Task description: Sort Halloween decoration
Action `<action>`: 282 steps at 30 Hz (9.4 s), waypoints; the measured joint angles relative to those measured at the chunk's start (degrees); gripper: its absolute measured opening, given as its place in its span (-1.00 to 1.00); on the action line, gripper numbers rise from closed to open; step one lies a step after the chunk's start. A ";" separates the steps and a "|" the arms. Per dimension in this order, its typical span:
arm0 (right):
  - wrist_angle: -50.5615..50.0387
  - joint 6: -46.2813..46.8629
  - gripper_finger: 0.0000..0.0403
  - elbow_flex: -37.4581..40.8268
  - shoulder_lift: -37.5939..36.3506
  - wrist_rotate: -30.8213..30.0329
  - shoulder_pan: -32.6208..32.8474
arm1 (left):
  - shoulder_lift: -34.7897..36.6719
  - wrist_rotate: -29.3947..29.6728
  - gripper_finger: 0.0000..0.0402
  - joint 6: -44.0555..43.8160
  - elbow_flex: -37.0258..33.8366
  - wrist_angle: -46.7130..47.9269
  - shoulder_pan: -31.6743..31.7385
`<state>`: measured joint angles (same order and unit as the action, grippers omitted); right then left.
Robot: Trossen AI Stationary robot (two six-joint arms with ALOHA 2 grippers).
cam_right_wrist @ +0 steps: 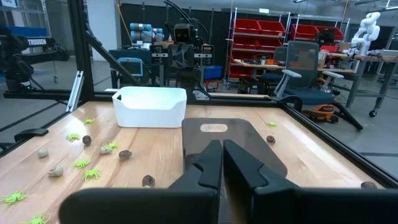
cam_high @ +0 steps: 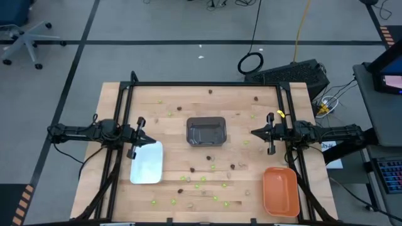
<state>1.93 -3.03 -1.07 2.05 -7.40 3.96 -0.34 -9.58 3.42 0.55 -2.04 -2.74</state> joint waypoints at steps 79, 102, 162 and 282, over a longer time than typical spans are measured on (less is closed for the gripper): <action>-16.89 11.42 -0.90 -45.10 44.21 -23.28 -0.16 | -0.22 9.20 -1.00 1.88 -0.01 0.39 -0.02; -9.87 6.17 -0.90 -45.13 63.98 -28.31 -1.02 | -0.26 9.22 -1.00 1.51 0.05 1.92 -0.01; -31.67 22.32 -0.90 -43.99 61.13 -14.67 -17.28 | -1.54 16.46 -1.00 -3.89 0.11 0.75 0.11; -16.76 25.94 -0.33 -43.49 88.86 -8.76 -51.33 | -37.16 14.32 -1.00 -1.18 20.42 4.09 11.72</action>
<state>-14.83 22.91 -44.56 90.91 -16.16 -47.37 -37.50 4.73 2.24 20.97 2.04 8.97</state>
